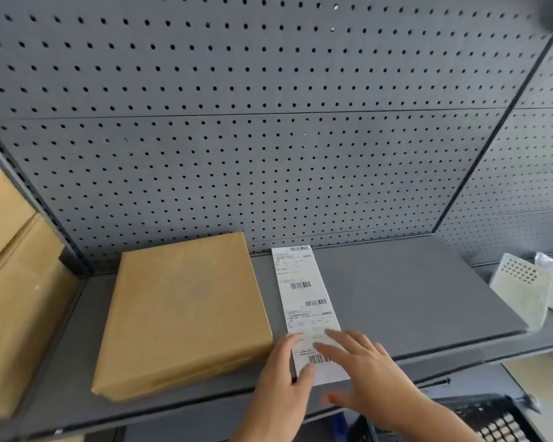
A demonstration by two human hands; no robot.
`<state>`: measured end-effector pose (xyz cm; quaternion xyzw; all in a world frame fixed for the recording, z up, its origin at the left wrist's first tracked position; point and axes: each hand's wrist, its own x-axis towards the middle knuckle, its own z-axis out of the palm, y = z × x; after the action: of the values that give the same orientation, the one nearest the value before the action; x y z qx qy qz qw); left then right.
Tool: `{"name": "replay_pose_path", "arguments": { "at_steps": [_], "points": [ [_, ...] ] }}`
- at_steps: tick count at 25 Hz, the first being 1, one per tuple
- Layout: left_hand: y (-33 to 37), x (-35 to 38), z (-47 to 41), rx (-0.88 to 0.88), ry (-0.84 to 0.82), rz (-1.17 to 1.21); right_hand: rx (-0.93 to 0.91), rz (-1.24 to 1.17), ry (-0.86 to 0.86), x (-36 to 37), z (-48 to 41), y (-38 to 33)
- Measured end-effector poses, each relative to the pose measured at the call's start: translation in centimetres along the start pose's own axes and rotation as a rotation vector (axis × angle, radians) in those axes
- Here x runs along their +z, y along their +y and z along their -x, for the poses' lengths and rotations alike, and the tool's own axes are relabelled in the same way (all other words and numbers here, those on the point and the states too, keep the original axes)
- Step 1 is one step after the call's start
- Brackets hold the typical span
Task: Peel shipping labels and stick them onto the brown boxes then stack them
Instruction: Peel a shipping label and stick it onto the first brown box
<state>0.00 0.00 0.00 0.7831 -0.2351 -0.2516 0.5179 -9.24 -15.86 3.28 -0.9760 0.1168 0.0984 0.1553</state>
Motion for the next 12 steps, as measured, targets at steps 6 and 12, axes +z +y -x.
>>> {"name": "replay_pose_path", "arguments": {
  "at_steps": [6, 12],
  "points": [
    [-1.2, 0.7, -1.3, -0.047, -0.05, -0.042, -0.064, 0.062, 0.08, 0.7, -1.1, 1.1],
    [-1.7, 0.8, -1.9, -0.053, -0.052, -0.01, -0.114, 0.071, 0.044, 0.8, -1.2, 2.1]
  ]
}}
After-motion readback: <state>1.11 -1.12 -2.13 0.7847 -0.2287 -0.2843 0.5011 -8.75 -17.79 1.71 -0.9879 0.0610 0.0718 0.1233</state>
